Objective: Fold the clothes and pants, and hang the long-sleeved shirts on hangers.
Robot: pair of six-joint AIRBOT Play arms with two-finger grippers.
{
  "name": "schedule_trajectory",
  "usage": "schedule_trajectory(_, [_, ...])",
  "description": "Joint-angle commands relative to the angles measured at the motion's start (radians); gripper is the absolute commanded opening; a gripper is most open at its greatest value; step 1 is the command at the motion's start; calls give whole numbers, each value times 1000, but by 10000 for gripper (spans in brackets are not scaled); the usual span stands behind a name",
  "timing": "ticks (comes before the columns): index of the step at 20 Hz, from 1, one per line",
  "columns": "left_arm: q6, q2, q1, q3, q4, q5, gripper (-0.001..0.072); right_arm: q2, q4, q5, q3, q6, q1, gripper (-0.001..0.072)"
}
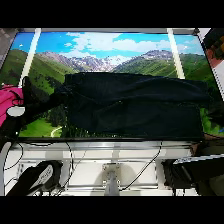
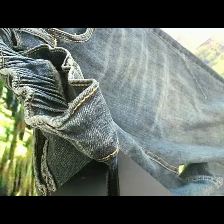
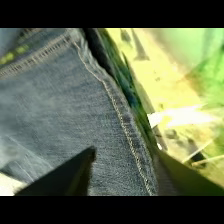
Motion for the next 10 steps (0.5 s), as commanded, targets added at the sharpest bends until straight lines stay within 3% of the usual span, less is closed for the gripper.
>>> schedule_trajectory(1, [7,2,-1,1,1,5,18,-2,-31,-19,-40,-51,21,504])
schedule_trajectory(10, [7,2,-1,1,1,5,19,-2,-118,-60,-56,-50,25,522])
